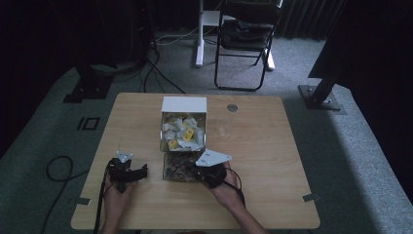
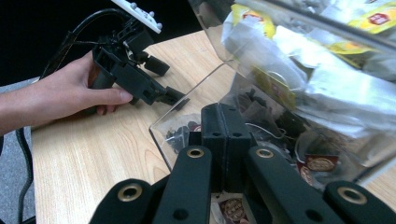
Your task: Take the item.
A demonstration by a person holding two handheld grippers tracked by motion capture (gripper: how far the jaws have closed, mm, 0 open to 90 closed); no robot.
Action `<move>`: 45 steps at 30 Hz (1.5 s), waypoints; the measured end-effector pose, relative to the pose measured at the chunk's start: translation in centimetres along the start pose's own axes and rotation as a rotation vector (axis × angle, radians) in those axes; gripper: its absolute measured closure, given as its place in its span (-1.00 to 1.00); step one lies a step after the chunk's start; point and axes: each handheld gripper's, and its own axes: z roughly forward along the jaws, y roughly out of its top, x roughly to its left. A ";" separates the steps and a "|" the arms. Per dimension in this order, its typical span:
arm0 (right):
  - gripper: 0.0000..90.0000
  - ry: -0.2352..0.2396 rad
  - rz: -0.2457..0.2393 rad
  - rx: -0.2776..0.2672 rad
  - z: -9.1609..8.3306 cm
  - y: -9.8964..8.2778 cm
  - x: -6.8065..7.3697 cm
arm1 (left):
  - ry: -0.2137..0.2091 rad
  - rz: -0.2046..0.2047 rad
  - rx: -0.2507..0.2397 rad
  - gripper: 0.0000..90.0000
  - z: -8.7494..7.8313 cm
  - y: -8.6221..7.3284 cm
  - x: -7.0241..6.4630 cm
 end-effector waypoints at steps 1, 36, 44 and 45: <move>1.00 0.000 0.000 0.000 0.0 0.0 0.0 | 0.000 0.000 0.000 -0.80 0.0 0.0 0.0; 1.00 -0.069 0.037 -0.039 -4.2 -0.6 -2.4 | 0.000 0.000 0.000 -0.80 0.0 0.0 0.0; 1.00 -0.099 0.049 -0.046 -5.2 -0.6 -3.3 | 0.000 0.000 0.000 -0.80 0.0 0.0 0.0; 1.00 -0.099 0.049 -0.046 -5.2 -0.6 -3.3 | 0.000 0.000 0.000 -0.80 0.0 0.0 0.0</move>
